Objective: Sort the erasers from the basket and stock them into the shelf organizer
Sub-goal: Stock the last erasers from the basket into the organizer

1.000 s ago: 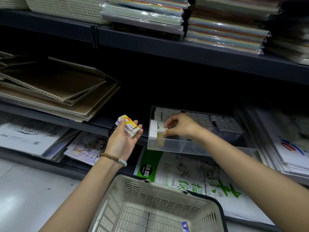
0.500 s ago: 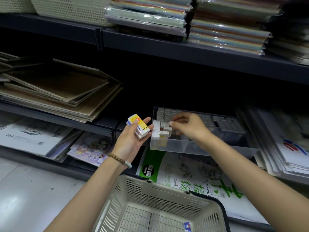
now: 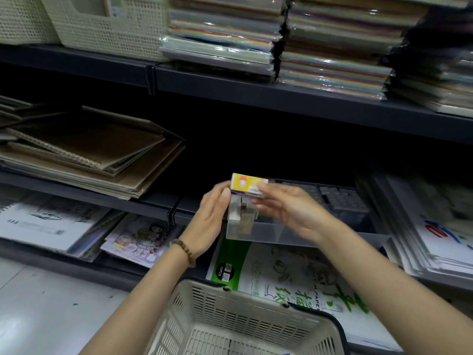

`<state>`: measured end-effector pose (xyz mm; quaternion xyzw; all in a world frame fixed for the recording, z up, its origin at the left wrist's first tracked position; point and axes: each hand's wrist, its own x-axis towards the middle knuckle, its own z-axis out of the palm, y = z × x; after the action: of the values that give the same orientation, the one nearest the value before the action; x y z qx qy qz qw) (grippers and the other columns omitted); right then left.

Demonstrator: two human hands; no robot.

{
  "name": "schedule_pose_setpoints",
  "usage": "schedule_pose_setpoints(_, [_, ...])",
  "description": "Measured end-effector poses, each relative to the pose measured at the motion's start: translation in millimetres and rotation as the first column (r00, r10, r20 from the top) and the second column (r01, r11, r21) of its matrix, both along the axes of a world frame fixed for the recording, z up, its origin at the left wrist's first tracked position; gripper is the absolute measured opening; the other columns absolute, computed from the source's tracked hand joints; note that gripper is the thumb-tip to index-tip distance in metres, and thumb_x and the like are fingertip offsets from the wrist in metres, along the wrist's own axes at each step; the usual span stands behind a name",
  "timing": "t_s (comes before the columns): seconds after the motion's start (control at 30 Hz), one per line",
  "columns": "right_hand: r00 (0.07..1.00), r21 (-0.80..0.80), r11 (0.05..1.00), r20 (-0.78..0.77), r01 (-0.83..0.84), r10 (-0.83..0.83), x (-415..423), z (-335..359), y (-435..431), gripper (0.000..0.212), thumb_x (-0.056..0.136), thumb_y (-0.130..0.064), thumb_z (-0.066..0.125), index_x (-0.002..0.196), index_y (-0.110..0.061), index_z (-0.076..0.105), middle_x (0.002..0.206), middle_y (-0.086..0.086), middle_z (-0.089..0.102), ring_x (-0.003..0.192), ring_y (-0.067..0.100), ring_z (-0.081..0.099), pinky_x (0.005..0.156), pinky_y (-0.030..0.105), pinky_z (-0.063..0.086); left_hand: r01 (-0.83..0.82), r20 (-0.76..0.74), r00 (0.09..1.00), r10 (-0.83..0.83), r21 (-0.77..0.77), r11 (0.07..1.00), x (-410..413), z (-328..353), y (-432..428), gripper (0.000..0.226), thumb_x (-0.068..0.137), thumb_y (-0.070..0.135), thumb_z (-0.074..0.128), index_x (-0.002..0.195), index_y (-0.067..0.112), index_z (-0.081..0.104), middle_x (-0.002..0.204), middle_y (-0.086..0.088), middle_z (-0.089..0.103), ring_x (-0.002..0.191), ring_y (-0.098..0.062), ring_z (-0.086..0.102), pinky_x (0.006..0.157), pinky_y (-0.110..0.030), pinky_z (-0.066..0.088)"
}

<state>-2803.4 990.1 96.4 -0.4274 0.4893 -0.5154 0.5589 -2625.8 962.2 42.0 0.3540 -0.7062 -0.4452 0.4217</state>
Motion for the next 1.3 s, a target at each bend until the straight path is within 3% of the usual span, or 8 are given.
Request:
schedule_pose_setpoints(0.17, [0.894, -0.111, 0.994, -0.444, 0.005, -0.054, -41, -2, -7, 0.018, 0.087, -0.01, 0.063, 0.105, -0.006, 0.061, 0.099, 0.01, 0.067, 0.074, 0.004, 0.067, 0.067, 0.013, 0.054, 0.038, 0.355, 0.935, 0.021, -0.158, 0.987, 11, -17, -2, 0.053, 0.088, 0.067, 0.011, 0.122, 0.05, 0.047, 0.144, 0.024, 0.033, 0.136, 0.002, 0.015, 0.111, -0.023, 0.015])
schedule_pose_setpoints(0.3, [0.808, -0.052, 0.992, -0.585, -0.118, 0.066, -45, -9, -14, 0.023, 0.085, -0.019, 0.066, 0.107, -0.014, 0.062, 0.098, 0.002, 0.069, 0.083, 0.006, 0.068, 0.07, 0.015, 0.055, 0.062, 0.51, 0.857, 0.068, -0.234, 0.97, 9, -24, -1, 0.05, 0.091, 0.053, 0.016, 0.13, 0.046, 0.045, 0.15, 0.018, 0.027, 0.138, -0.003, 0.013, 0.115, -0.033, 0.015])
schedule_pose_setpoints(0.6, [0.679, -0.092, 0.968, -0.728, -0.234, 0.095, -35, 1, -30, 0.017, 0.084, -0.014, 0.067, 0.1, -0.013, 0.062, 0.086, -0.001, 0.065, 0.075, 0.009, 0.065, 0.067, 0.02, 0.057, 0.058, 0.39, 0.921, 0.015, -0.175, 0.983, 6, -32, 1, 0.05, 0.092, 0.061, 0.023, 0.129, 0.038, 0.048, 0.152, 0.018, 0.023, 0.136, -0.001, 0.027, 0.109, -0.034, 0.034])
schedule_pose_setpoints(0.83, [0.551, -0.085, 0.963, -0.831, -0.255, 0.073, -18, -14, -24, 0.028, 0.082, -0.019, 0.072, 0.107, -0.008, 0.066, 0.1, 0.004, 0.068, 0.09, 0.017, 0.067, 0.085, 0.028, 0.054, 0.021, 0.16, 0.987, -0.018, -0.019, 1.0, 5, -38, -5, 0.052, 0.09, 0.06, 0.033, 0.139, 0.041, 0.033, 0.143, 0.013, 0.043, 0.127, 0.0, 0.043, 0.103, -0.028, 0.041])
schedule_pose_setpoints(0.93, [0.648, -0.023, 0.971, -0.748, -0.238, 0.141, -14, -17, -26, 0.025, 0.085, -0.019, 0.068, 0.106, -0.005, 0.065, 0.099, 0.007, 0.068, 0.082, 0.015, 0.069, 0.078, 0.023, 0.057, -0.013, 0.062, 0.998, 0.006, 0.111, 0.994, 2, -41, -7, 0.067, 0.081, 0.064, 0.038, 0.142, 0.036, 0.031, 0.14, 0.011, 0.045, 0.123, 0.002, 0.046, 0.098, -0.016, 0.04])
schedule_pose_setpoints(1.07, [0.793, 0.128, 0.987, -0.589, -0.099, 0.156, -19, -14, -33, 0.034, 0.084, -0.016, 0.069, 0.109, 0.002, 0.055, 0.092, 0.007, 0.063, 0.067, 0.008, 0.068, 0.064, 0.015, 0.056, -0.024, -0.026, 0.999, 0.034, 0.33, 0.944, -2, -45, -15, 0.081, 0.075, 0.061, 0.043, 0.144, 0.021, 0.032, 0.14, 0.001, 0.047, 0.118, -0.008, 0.052, 0.106, -0.036, 0.04])
schedule_pose_setpoints(1.2, [0.628, 0.335, 0.941, -0.723, -0.047, 0.289, -14, -20, -44, 0.057, 0.076, -0.036, 0.075, 0.117, 0.001, 0.06, 0.102, 0.008, 0.069, 0.09, 0.016, 0.068, 0.086, 0.03, 0.056, -0.002, -0.041, 0.999, 0.019, 0.386, 0.923, -7, -47, -18, 0.077, 0.077, 0.057, 0.044, 0.142, 0.016, 0.039, 0.135, -0.002, 0.053, 0.12, -0.013, 0.053, 0.107, -0.04, 0.04])
schedule_pose_setpoints(1.3, [0.656, 0.428, 0.903, -0.671, -0.038, 0.346, -7, -22, -50, 0.053, 0.076, -0.04, 0.075, 0.111, -0.001, 0.065, 0.105, 0.008, 0.071, 0.098, 0.017, 0.067, 0.095, 0.033, 0.052, 0.014, -0.067, 0.998, 0.014, 0.392, 0.92, -6, -48, -19, 0.071, 0.078, 0.054, 0.045, 0.139, 0.017, 0.044, 0.13, 0.0, 0.058, 0.115, -0.01, 0.057, 0.104, -0.037, 0.043])
